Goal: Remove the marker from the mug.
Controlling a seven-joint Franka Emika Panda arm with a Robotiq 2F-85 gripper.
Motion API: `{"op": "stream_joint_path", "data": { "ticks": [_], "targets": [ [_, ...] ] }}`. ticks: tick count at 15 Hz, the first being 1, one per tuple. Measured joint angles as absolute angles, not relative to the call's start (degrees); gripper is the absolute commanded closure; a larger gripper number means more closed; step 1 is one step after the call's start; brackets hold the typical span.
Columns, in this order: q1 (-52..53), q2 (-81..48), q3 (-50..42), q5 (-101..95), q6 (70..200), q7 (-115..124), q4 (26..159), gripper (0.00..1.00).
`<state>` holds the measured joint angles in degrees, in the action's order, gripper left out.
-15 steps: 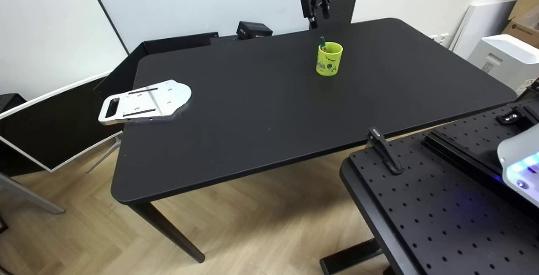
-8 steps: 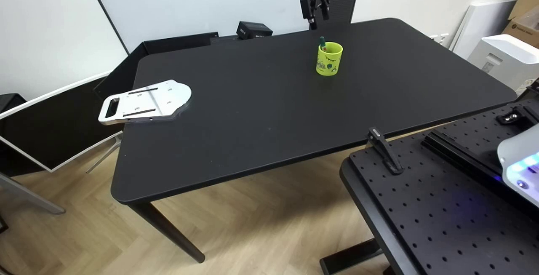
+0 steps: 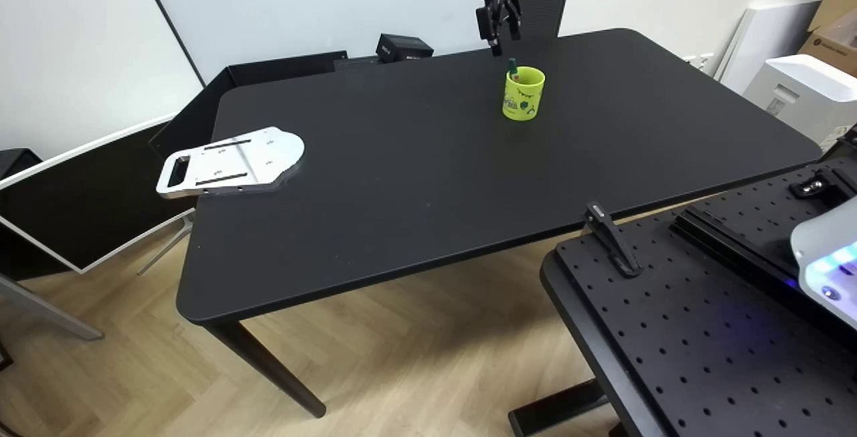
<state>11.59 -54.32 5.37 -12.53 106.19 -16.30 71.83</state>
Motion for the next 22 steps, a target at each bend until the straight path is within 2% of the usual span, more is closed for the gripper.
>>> {"op": "stream_joint_path", "data": {
  "ticks": [3, 4, 5, 10, 11, 12, 13, 15, 19, 20, 22],
  "targets": [
    [11.6, -55.0, 5.4, -12.5, 106.2, -16.3, 71.8, 0.00],
    [11.6, -55.2, 5.3, -12.5, 106.2, -16.3, 71.8, 0.22],
    [11.6, -55.3, 5.3, -12.5, 106.2, -16.3, 71.8, 0.25],
    [11.5, -55.8, 5.3, -12.5, 106.2, -16.4, 71.8, 0.61],
    [11.5, -55.9, 5.3, -12.5, 106.2, -16.4, 71.8, 0.19],
    [11.5, -56.0, 5.3, -12.5, 106.2, -16.4, 71.8, 0.23],
    [11.5, -56.2, 5.3, -12.5, 106.2, -16.5, 71.8, 0.73],
    [11.5, -56.4, 5.3, -12.5, 106.2, -16.5, 71.8, 0.69],
    [11.5, -57.0, 5.3, -12.5, 106.4, -16.5, 71.8, 0.98],
    [11.5, -57.1, 5.3, -12.5, 106.4, -16.5, 71.8, 1.00],
    [11.5, -57.2, 5.3, -12.5, 106.3, -16.5, 71.7, 0.95]
  ]
}}
